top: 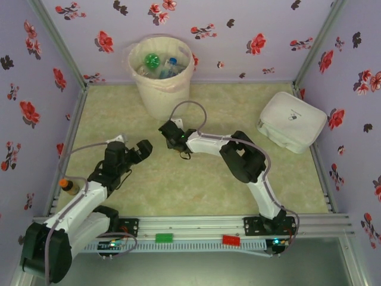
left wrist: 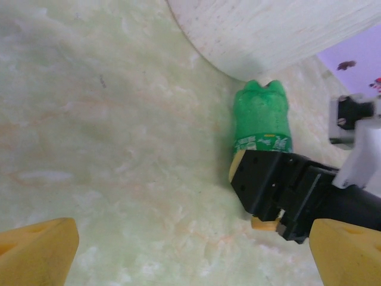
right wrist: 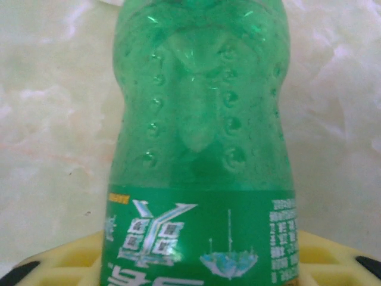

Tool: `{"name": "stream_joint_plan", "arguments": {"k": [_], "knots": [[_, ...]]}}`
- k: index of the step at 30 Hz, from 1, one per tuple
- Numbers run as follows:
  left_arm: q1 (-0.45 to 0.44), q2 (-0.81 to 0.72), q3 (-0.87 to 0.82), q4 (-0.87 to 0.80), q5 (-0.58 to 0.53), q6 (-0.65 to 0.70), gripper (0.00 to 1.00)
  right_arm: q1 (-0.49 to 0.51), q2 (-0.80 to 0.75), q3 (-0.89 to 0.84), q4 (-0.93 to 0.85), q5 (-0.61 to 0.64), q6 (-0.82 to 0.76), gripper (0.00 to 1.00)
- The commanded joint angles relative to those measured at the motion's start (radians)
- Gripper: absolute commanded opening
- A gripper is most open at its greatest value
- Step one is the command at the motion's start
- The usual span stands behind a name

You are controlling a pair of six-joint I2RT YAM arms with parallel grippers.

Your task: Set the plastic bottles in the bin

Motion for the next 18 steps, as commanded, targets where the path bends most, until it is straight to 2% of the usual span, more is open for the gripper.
{"name": "stream_joint_plan", "arguments": {"k": [1, 10, 18], "knots": [[0.008, -0.048, 0.007, 0.056, 0.017, -0.057, 1.0, -0.005, -0.099, -0.067, 0.066, -0.015, -0.06, 0.44], [-0.008, -0.061, 0.107, 0.131, 0.107, -0.171, 1.0, -0.006, -0.472, -0.466, 0.348, -0.188, -0.152, 0.44], [-0.178, 0.053, 0.232, 0.24, 0.071, -0.181, 1.0, -0.005, -0.707, -0.681, 0.563, -0.343, -0.129, 0.44]]}}
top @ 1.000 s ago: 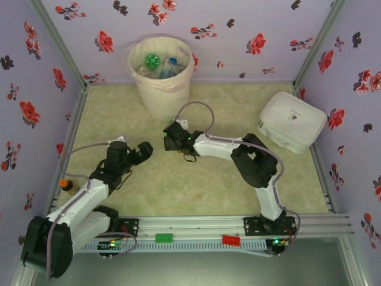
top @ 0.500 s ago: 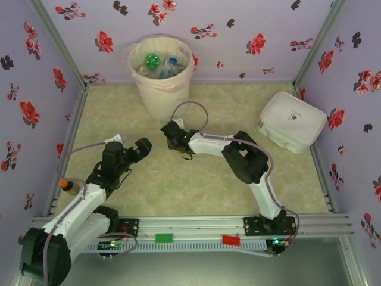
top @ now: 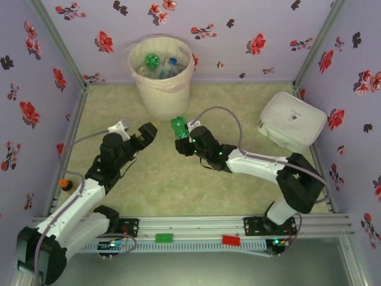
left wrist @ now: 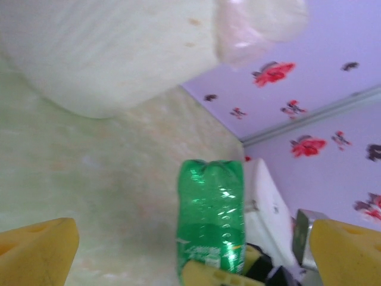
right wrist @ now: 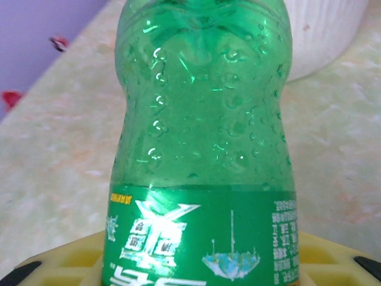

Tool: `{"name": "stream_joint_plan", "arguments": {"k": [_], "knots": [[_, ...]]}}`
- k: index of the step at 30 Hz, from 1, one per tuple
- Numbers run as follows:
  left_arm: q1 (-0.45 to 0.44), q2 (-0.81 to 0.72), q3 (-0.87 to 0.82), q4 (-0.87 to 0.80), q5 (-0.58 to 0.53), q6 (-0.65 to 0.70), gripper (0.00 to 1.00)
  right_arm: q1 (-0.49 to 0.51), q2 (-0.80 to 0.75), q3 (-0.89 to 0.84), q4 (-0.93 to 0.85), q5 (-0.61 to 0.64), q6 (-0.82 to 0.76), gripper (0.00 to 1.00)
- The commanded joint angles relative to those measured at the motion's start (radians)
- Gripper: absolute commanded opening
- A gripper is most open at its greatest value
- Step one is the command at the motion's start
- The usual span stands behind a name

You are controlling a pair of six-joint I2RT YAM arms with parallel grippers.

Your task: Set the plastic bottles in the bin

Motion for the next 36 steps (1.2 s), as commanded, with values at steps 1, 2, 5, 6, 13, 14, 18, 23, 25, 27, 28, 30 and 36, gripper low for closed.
{"name": "stream_joint_plan", "arguments": {"k": [1, 2, 5, 6, 13, 14, 18, 23, 25, 27, 28, 30, 36], "knots": [[-0.076, 0.066, 0.084, 0.084, -0.014, 0.007, 1.0, -0.004, -0.063, -0.044, 0.133, -0.095, -0.01, 0.44], [-0.1, 0.101, 0.11, 0.084, -0.015, 0.017, 1.0, -0.003, -0.077, -0.049, 0.14, -0.11, -0.01, 0.44], [-0.15, 0.186, 0.174, 0.085, -0.016, 0.051, 1.0, -0.005, -0.113, -0.058, 0.145, -0.12, -0.021, 0.44], [-0.159, 0.208, 0.191, 0.084, -0.02, 0.063, 1.0, -0.005, -0.124, -0.062, 0.144, -0.12, -0.025, 0.44], [-0.18, 0.325, 0.249, 0.128, -0.044, 0.064, 1.0, -0.003, -0.202, -0.097, 0.132, -0.115, -0.048, 0.44], [-0.186, 0.34, 0.258, 0.131, -0.044, 0.062, 1.0, -0.005, -0.206, -0.097, 0.125, -0.117, -0.051, 0.44], [-0.204, 0.398, 0.291, 0.139, -0.032, 0.054, 0.95, -0.004, -0.218, -0.097, 0.117, -0.122, -0.06, 0.44], [-0.207, 0.425, 0.302, 0.183, -0.014, 0.049, 0.76, -0.004, -0.223, -0.109, 0.127, -0.105, -0.058, 0.44], [-0.208, 0.432, 0.308, 0.195, -0.008, 0.047, 0.66, -0.005, -0.224, -0.113, 0.128, -0.1, -0.057, 0.45], [-0.208, 0.439, 0.32, 0.197, -0.005, 0.055, 0.54, -0.004, -0.227, -0.119, 0.128, -0.093, -0.055, 0.47], [-0.208, 0.442, 0.33, 0.195, -0.003, 0.063, 0.48, -0.005, -0.228, -0.123, 0.129, -0.085, -0.052, 0.49], [-0.209, 0.454, 0.352, 0.191, 0.0, 0.082, 0.38, -0.005, -0.239, -0.129, 0.131, -0.075, -0.041, 0.57], [-0.186, 0.511, 0.479, 0.11, 0.005, 0.187, 0.29, -0.005, -0.339, -0.161, 0.09, -0.002, -0.02, 0.98]]}}
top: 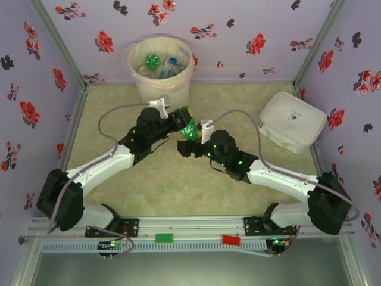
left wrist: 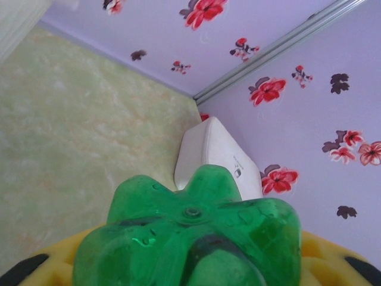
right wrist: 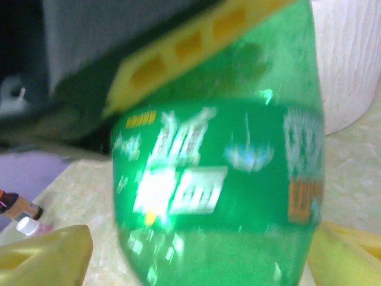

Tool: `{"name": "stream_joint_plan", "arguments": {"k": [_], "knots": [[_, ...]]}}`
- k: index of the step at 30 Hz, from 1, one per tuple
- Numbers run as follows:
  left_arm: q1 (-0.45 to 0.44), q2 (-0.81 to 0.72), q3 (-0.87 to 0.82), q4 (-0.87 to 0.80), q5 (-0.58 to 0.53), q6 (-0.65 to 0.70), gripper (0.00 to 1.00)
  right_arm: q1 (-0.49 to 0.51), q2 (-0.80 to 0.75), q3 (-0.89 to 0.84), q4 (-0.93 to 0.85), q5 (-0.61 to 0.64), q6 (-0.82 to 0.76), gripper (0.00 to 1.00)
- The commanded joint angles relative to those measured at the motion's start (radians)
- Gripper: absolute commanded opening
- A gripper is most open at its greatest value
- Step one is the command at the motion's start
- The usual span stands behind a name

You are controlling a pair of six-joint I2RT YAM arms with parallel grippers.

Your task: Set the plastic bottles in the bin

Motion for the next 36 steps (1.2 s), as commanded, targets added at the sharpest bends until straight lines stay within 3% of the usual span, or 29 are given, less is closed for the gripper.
{"name": "stream_joint_plan", "arguments": {"k": [1, 12, 18, 27, 36], "knots": [[0.03, 0.035, 0.108, -0.027, 0.003, 0.101, 0.29, 0.004, -0.091, -0.027, -0.021, 0.072, 0.008, 1.0], [0.169, 0.28, 0.653, -0.311, 0.06, 0.344, 0.32, -0.067, -0.346, -0.128, -0.271, 0.368, 0.039, 1.0], [0.234, 0.467, 0.986, -0.419, 0.051, 0.4, 0.32, -0.147, -0.422, -0.156, -0.361, 0.432, 0.058, 1.0], [0.287, 0.796, 1.559, -0.642, -0.007, 0.48, 0.33, -0.158, -0.43, -0.145, -0.399, 0.455, 0.024, 1.0], [0.325, 0.898, 1.606, -0.564, -0.089, 0.439, 0.34, -0.166, -0.407, -0.153, -0.393, 0.458, 0.022, 1.0]]}}
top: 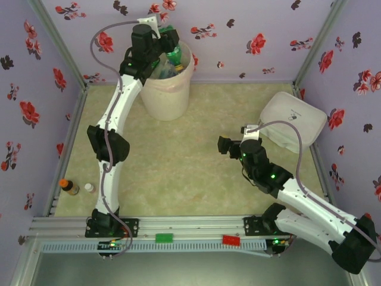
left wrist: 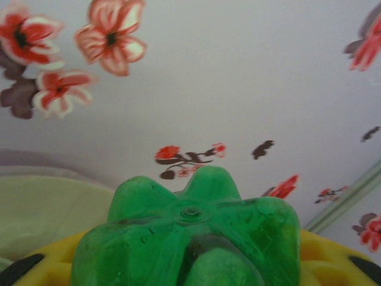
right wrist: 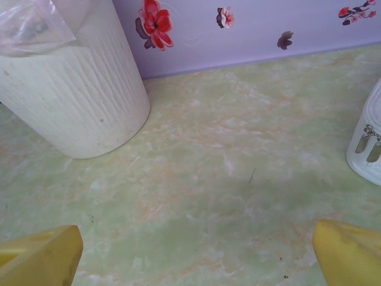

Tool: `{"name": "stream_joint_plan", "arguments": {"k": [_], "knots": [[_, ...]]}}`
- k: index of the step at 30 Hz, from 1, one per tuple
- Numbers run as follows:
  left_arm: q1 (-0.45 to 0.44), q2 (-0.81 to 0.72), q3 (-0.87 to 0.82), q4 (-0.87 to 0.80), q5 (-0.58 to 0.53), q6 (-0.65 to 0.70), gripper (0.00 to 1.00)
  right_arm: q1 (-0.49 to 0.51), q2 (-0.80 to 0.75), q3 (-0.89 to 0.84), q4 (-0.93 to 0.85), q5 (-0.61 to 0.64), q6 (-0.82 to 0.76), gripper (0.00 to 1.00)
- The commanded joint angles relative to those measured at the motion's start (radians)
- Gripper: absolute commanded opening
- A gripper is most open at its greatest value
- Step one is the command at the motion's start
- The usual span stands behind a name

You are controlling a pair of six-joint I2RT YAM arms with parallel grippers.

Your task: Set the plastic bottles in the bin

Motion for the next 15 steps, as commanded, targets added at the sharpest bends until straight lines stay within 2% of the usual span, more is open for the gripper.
{"name": "stream_joint_plan", "arguments": {"k": [1, 3, 5, 6, 11, 15], "knots": [[0.011, 0.024, 0.033, 0.023, -0.064, 0.012, 0.39, -0.01, 0.015, 0.002, 0.007, 0.035, -0.016, 0.99], [0.012, 0.028, 0.032, 0.016, -0.079, 0.023, 0.61, -0.013, 0.027, 0.004, 0.011, 0.036, -0.019, 1.0], [0.012, 0.025, 0.032, 0.001, -0.084, 0.035, 0.91, -0.018, 0.041, 0.007, 0.018, 0.037, -0.02, 1.0], [0.014, 0.018, 0.032, -0.01, -0.088, 0.047, 1.0, -0.021, 0.049, 0.012, 0.02, 0.037, -0.022, 1.0], [0.015, -0.061, -0.014, -0.041, -0.088, 0.116, 1.0, -0.057, 0.107, 0.041, 0.026, 0.057, -0.041, 1.0], [0.02, -0.17, -0.116, -0.051, -0.093, 0.188, 1.0, -0.126, 0.175, 0.066, 0.037, 0.072, -0.098, 1.0]]}}
